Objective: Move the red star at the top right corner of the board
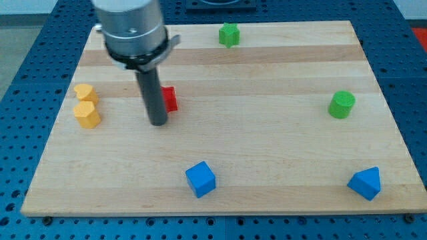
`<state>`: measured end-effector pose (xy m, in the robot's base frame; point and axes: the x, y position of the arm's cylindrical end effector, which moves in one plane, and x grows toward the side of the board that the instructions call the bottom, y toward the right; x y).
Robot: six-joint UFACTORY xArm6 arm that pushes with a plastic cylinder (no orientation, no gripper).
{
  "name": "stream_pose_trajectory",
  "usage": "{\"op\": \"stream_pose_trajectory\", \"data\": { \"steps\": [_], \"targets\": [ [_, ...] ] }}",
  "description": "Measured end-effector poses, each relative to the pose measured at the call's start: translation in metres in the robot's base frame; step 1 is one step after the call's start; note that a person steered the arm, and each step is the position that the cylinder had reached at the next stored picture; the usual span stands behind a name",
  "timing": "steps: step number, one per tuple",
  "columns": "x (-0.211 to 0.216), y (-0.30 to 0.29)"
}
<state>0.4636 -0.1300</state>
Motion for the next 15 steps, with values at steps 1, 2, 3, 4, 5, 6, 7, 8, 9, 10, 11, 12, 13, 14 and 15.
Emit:
{"op": "stream_pose_trajectory", "data": {
  "steps": [1, 2, 3, 4, 5, 6, 7, 8, 9, 10, 11, 12, 13, 14, 15],
  "targets": [
    [-0.017, -0.022],
    [-0.042, -0.015],
    [-0.049, 0.013],
    [-0.047, 0.064],
    [-0.047, 0.131],
    [-0.045, 0.146],
    [-0.006, 0.142],
    [-0.02, 0.167],
    [-0.051, 0.191],
    [-0.076, 0.235],
    [-0.117, 0.277],
    [-0.145, 0.27],
    [-0.112, 0.231],
    [-0.089, 0.182],
    [-0.121, 0.172]
  ]
}}
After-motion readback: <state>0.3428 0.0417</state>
